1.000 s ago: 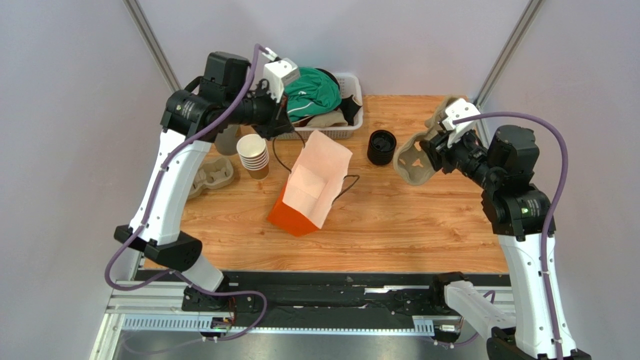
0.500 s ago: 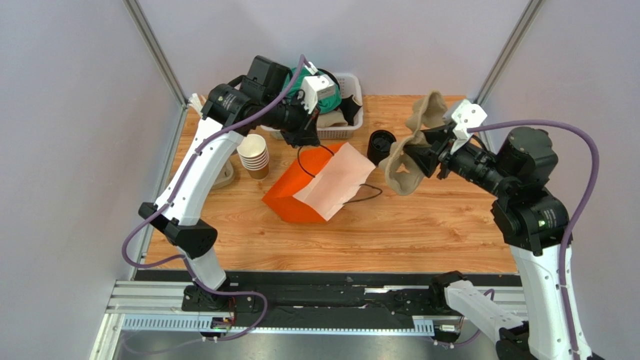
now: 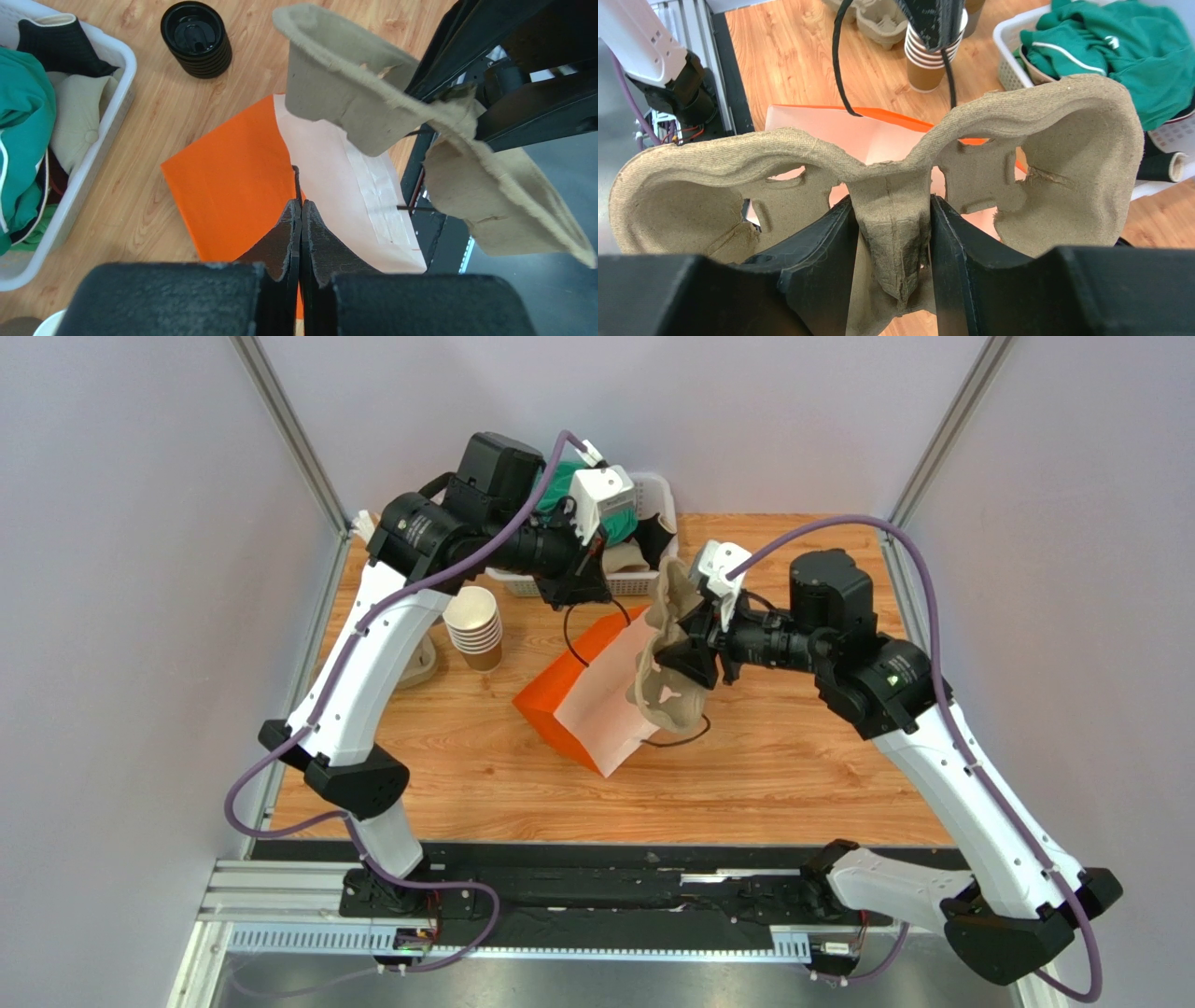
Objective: Pack the takeout coffee
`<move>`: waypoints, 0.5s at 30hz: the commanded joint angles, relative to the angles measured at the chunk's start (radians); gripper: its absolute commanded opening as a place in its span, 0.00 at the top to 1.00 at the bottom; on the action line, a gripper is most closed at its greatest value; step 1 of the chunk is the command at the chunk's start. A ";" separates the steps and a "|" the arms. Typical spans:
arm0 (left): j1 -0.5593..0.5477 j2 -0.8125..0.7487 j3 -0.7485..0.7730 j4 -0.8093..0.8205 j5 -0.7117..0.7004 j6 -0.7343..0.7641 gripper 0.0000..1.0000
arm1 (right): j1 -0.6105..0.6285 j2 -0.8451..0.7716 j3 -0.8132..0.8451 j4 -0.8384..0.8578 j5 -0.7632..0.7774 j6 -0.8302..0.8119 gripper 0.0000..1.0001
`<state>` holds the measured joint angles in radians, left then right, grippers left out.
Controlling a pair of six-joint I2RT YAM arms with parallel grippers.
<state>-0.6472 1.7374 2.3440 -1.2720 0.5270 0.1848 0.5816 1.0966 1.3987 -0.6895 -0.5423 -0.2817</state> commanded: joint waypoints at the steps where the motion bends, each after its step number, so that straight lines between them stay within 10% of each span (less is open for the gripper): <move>1: -0.022 0.010 0.040 0.006 0.027 -0.013 1.00 | 0.033 0.000 -0.030 0.071 0.022 -0.017 0.57; 15: -0.040 0.051 0.083 0.059 -0.143 -0.062 1.00 | 0.110 -0.009 -0.093 0.140 -0.074 0.156 0.60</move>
<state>-0.6838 1.7779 2.3829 -1.2663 0.4500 0.1547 0.6849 1.1236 1.3239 -0.6376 -0.5480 -0.2123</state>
